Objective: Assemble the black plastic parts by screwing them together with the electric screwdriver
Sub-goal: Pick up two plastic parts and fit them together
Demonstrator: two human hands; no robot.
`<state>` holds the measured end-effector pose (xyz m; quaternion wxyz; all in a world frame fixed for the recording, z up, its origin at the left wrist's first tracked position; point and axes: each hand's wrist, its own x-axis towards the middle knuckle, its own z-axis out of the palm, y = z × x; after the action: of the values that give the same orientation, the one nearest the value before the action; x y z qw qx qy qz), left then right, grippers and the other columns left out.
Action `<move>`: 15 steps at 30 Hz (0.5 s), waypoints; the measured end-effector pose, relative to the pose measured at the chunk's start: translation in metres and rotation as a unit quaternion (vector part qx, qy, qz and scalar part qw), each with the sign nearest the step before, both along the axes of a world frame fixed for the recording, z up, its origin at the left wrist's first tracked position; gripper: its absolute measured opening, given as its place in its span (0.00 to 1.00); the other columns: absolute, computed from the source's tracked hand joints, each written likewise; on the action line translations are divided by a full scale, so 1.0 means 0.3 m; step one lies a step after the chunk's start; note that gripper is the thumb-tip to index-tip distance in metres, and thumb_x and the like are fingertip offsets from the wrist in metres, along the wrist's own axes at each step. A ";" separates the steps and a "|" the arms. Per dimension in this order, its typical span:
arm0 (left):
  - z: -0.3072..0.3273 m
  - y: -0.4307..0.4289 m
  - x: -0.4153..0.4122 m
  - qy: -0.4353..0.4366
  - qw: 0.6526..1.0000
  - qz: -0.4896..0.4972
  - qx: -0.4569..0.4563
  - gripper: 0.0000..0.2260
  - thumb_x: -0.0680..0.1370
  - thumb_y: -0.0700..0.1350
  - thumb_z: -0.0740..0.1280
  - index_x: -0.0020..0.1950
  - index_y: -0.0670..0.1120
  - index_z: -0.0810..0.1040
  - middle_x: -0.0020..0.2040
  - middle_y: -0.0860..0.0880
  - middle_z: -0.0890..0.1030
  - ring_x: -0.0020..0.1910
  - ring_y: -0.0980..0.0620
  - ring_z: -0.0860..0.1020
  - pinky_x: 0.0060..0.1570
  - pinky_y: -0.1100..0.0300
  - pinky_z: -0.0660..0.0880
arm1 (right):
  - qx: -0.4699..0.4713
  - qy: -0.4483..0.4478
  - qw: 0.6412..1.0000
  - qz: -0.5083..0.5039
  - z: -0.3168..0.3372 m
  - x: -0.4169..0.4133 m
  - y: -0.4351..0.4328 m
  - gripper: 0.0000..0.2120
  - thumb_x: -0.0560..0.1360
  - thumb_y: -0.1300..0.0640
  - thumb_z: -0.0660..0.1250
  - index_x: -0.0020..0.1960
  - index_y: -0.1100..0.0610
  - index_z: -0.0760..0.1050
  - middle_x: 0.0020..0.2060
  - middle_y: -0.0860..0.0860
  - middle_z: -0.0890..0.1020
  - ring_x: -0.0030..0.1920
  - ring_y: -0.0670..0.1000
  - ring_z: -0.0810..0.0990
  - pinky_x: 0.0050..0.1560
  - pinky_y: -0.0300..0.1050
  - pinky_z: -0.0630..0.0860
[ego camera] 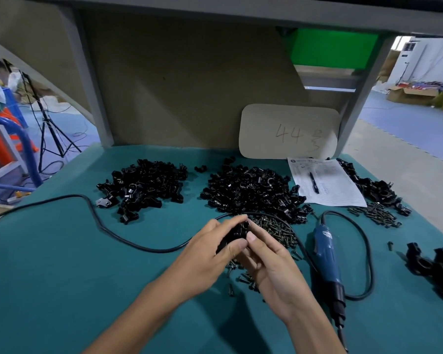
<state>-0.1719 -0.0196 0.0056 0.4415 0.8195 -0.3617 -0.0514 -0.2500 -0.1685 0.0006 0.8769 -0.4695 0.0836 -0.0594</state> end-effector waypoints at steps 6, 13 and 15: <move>0.019 0.013 0.014 0.013 0.999 -0.022 -0.027 0.22 0.76 0.66 0.65 0.70 0.66 0.73 0.62 0.66 0.79 0.64 0.66 0.75 0.64 0.62 0.72 | 0.025 -0.007 1.000 0.005 -0.013 -0.006 -0.009 0.16 0.72 0.58 0.73 0.60 0.54 0.84 0.35 0.51 0.83 0.38 0.46 0.84 0.51 0.40 0.82; 0.027 0.013 0.003 0.025 0.998 -0.061 0.010 0.21 0.81 0.65 0.58 0.74 0.71 0.62 0.62 0.73 0.74 0.60 0.72 0.73 0.57 0.73 0.68 | 0.018 -0.012 1.000 0.002 -0.006 -0.010 -0.007 0.13 0.72 0.59 0.74 0.56 0.56 0.81 0.37 0.55 0.83 0.40 0.50 0.83 0.51 0.43 0.82; 0.022 0.011 0.001 0.027 0.997 -0.068 0.015 0.21 0.81 0.67 0.55 0.75 0.71 0.59 0.70 0.67 0.72 0.69 0.69 0.69 0.66 0.67 0.67 | 0.019 -0.008 1.000 -0.003 0.001 -0.013 -0.010 0.11 0.71 0.58 0.75 0.53 0.55 0.83 0.42 0.59 0.84 0.45 0.53 0.85 0.51 0.43 0.82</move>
<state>-0.1716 -0.0163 0.0123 0.4342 0.7977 -0.4040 -0.1091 -0.2539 -0.1714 0.0010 0.8863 -0.4518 0.0791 -0.0644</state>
